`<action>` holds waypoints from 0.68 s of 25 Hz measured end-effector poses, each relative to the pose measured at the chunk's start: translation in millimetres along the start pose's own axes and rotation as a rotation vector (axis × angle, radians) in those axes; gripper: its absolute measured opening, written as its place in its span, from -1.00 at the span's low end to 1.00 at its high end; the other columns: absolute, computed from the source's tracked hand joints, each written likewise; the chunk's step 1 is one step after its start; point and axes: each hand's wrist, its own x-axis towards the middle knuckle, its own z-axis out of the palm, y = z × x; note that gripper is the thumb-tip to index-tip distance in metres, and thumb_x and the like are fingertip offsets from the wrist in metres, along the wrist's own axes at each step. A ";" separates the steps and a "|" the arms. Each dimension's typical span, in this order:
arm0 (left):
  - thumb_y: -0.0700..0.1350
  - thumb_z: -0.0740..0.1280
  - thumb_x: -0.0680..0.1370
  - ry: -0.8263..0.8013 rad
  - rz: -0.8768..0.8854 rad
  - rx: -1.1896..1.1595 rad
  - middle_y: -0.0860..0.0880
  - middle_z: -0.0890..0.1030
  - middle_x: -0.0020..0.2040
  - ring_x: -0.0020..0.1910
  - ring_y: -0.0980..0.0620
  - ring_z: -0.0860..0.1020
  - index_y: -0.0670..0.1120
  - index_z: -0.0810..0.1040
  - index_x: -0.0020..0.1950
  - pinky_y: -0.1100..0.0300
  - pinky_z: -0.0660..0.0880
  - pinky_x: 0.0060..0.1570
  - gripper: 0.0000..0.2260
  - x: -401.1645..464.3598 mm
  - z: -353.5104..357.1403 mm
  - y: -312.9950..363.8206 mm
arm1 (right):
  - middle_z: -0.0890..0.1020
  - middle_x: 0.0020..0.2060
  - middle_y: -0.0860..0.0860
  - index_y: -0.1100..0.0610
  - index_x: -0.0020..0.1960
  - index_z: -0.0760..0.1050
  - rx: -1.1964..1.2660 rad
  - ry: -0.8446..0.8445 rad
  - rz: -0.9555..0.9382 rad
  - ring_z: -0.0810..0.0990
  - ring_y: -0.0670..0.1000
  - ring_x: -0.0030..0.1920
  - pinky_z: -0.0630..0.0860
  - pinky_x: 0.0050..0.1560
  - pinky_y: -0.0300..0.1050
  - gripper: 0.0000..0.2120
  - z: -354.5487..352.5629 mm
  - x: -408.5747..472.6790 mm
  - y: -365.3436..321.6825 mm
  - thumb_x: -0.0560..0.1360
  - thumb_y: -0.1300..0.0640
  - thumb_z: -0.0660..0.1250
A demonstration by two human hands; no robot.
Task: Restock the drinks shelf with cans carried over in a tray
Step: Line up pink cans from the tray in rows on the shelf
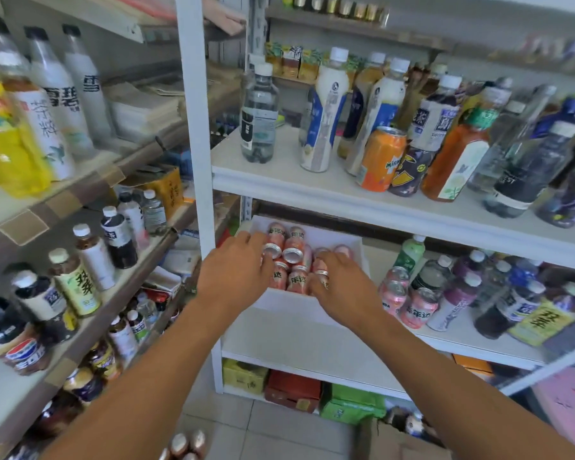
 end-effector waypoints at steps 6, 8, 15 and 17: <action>0.04 0.13 0.61 -0.033 0.024 -0.047 -0.05 0.55 0.12 0.03 -0.10 0.56 -0.05 0.45 0.24 0.03 0.50 -0.13 -0.72 29.9 14.4 -21.5 | 0.54 0.20 0.03 0.01 0.30 0.44 0.015 -0.029 0.062 0.50 0.10 0.21 0.51 0.12 0.04 -0.64 8.0 29.6 -3.0 0.55 -0.07 0.20; 0.05 0.13 0.61 -0.046 0.042 -0.050 -0.06 0.55 0.08 0.00 -0.10 0.55 -0.06 0.45 0.23 0.06 0.45 -0.19 -0.72 38.5 22.3 -26.0 | 0.52 0.23 0.06 0.04 0.34 0.41 -0.004 -0.044 0.078 0.49 0.12 0.22 0.50 0.14 0.04 -0.62 11.2 41.2 0.8 0.57 -0.08 0.19; 0.05 0.12 0.61 -0.114 0.037 -0.030 -0.06 0.55 0.08 0.00 -0.09 0.55 -0.06 0.43 0.26 0.07 0.46 -0.17 -0.69 74.3 59.7 -36.8 | 0.52 0.28 0.12 0.07 0.42 0.34 0.030 -0.113 0.130 0.50 0.16 0.25 0.49 0.17 0.03 -0.56 37.8 95.9 22.0 0.59 -0.08 0.18; 0.05 0.12 0.60 -0.126 0.028 -0.027 -0.06 0.56 0.08 0.00 -0.09 0.55 -0.07 0.44 0.25 0.06 0.48 -0.17 -0.69 85.1 72.2 -40.4 | 0.54 0.25 0.12 0.07 0.41 0.34 0.063 -0.157 0.156 0.52 0.16 0.22 0.50 0.12 0.00 -0.55 52.5 113.6 29.8 0.59 -0.09 0.18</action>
